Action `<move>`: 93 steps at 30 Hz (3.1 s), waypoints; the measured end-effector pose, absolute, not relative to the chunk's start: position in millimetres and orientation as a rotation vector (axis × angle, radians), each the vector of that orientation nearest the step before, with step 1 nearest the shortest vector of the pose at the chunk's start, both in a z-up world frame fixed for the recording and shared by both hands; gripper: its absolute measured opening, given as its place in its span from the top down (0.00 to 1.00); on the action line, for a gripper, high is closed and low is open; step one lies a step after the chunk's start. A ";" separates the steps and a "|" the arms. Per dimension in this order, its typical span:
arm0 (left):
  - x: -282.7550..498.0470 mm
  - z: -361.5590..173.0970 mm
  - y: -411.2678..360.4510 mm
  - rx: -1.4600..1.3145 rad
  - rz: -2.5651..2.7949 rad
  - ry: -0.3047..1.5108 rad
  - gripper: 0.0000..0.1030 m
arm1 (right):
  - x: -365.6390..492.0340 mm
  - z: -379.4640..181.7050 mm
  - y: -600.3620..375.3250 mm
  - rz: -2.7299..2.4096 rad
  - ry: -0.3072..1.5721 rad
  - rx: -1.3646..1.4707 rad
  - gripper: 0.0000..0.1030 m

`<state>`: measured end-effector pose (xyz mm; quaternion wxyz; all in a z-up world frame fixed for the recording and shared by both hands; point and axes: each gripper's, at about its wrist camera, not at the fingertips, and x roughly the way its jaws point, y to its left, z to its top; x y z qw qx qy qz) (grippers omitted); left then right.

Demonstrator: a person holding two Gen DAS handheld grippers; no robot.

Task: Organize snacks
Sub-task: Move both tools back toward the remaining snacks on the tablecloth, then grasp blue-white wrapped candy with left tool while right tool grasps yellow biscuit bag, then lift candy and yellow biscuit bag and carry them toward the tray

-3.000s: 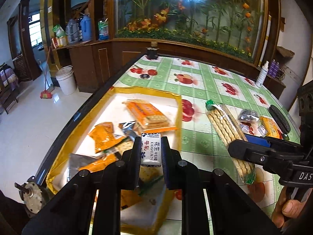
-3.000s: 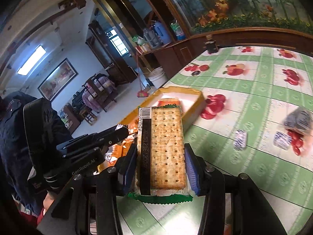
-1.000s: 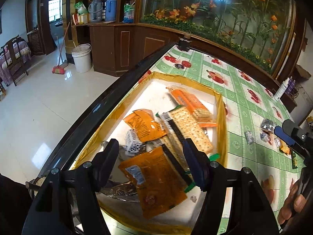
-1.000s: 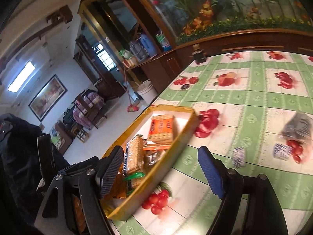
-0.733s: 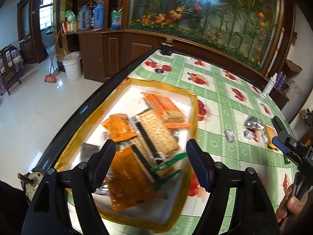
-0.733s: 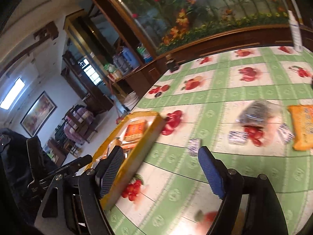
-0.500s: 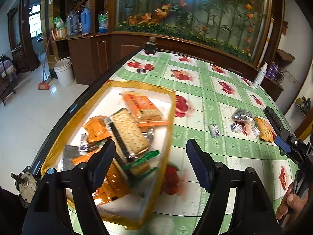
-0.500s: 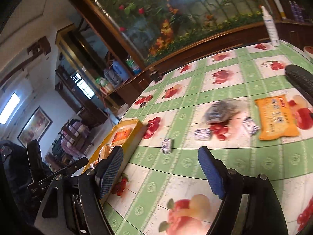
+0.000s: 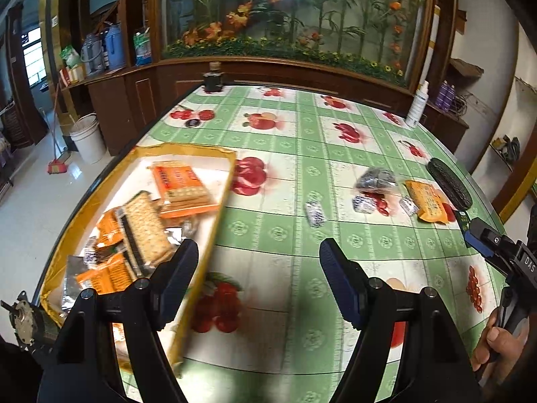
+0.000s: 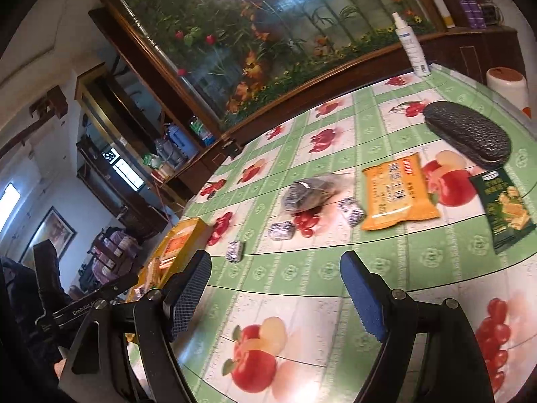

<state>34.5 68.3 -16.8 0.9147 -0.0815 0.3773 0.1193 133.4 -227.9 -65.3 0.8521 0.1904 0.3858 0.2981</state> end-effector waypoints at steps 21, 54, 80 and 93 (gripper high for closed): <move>64.2 -26.2 37.5 -0.144 0.172 0.795 0.28 | 148.9 -67.8 -256.9 0.446 0.797 0.284 0.19; 171.0 -100.1 39.0 -0.148 0.263 0.958 0.68 | 270.4 -130.7 -188.5 0.211 1.017 -0.142 0.20; 94.3 -34.6 64.8 -0.184 0.313 0.785 0.84 | 169.0 -39.5 -209.4 0.422 0.805 0.101 0.31; 75.7 -24.5 63.5 -0.201 0.300 0.766 0.84 | 145.4 -28.3 -201.7 0.496 0.783 0.159 0.31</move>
